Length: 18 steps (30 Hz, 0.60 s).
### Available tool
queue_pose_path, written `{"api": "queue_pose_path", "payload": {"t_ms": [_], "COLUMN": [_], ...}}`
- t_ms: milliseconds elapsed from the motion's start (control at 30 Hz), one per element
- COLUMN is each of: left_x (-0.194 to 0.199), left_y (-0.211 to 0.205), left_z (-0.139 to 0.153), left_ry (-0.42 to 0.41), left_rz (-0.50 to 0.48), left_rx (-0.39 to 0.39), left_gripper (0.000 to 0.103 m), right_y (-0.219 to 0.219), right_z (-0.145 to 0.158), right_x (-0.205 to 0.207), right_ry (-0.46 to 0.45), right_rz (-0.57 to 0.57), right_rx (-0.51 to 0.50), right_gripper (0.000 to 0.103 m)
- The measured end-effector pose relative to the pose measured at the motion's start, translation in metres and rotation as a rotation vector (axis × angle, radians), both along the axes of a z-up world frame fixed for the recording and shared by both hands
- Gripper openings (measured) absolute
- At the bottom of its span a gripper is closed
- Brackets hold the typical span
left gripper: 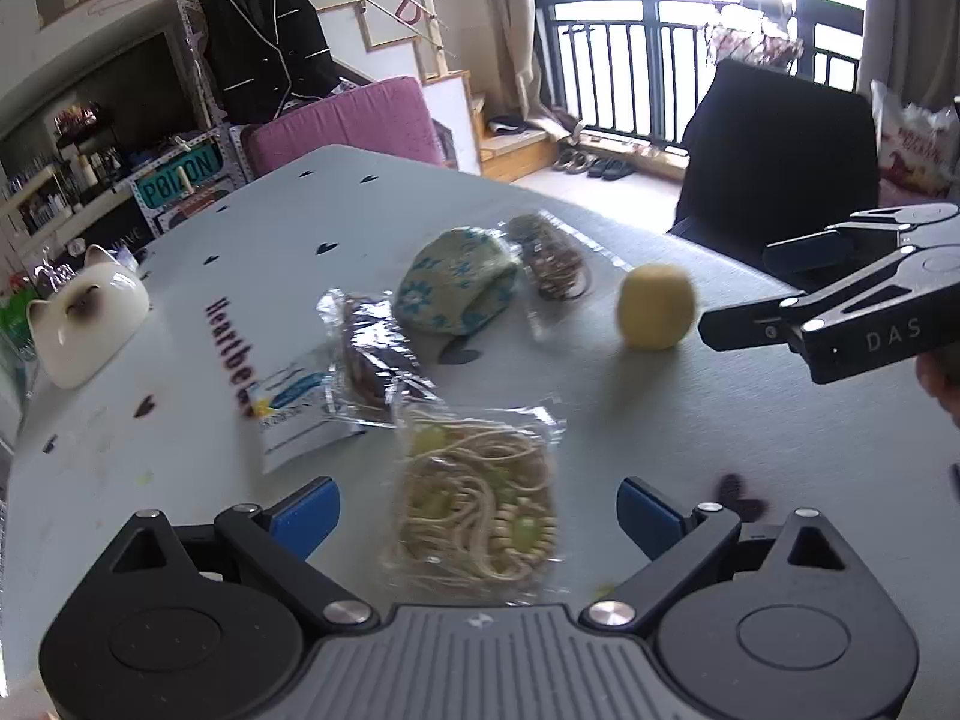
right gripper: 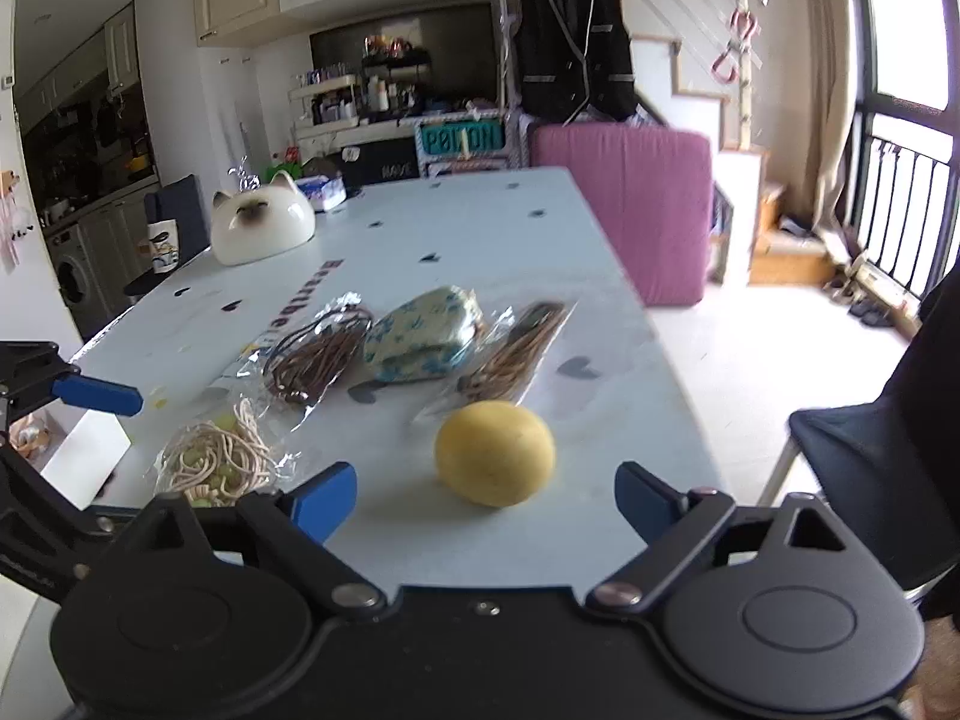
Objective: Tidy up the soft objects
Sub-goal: 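Grasp the clear bag of beaded cords with the left tool while the right tool grasps the yellow ball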
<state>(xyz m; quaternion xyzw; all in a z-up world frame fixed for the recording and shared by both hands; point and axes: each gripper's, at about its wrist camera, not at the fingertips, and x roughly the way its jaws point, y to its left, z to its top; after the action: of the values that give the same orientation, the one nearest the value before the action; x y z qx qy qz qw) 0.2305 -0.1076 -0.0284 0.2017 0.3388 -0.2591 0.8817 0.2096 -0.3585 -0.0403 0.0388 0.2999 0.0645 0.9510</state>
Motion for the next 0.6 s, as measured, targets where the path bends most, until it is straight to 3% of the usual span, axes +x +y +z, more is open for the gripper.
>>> {"api": "queue_pose_path", "payload": {"t_ms": [133,400,500,600], "left_x": [0.009,0.023,0.027,0.030], "left_y": [0.001,-0.002,-0.002,-0.003], "left_z": [-0.006,-0.017,-0.021,-0.025], "left_ry": [0.000,0.024,0.036,0.064], "left_rz": [-0.008,-0.011,-0.008,-0.006], "left_rx": [0.023,0.015,0.004,-0.005], "left_gripper": [0.095,0.095,0.085,0.083], "right_y": [0.004,0.001,0.001,0.004], "right_z": [-0.011,-0.018,-0.020,-0.023], "right_x": [0.016,0.041,0.047,0.051], "right_ry": [0.031,0.046,0.054,0.075], "right_rz": [-0.004,-0.056,-0.052,-0.043], "right_rx": [0.013,0.068,0.053,0.033], "right_gripper": [0.083,0.080,0.076,0.068]}}
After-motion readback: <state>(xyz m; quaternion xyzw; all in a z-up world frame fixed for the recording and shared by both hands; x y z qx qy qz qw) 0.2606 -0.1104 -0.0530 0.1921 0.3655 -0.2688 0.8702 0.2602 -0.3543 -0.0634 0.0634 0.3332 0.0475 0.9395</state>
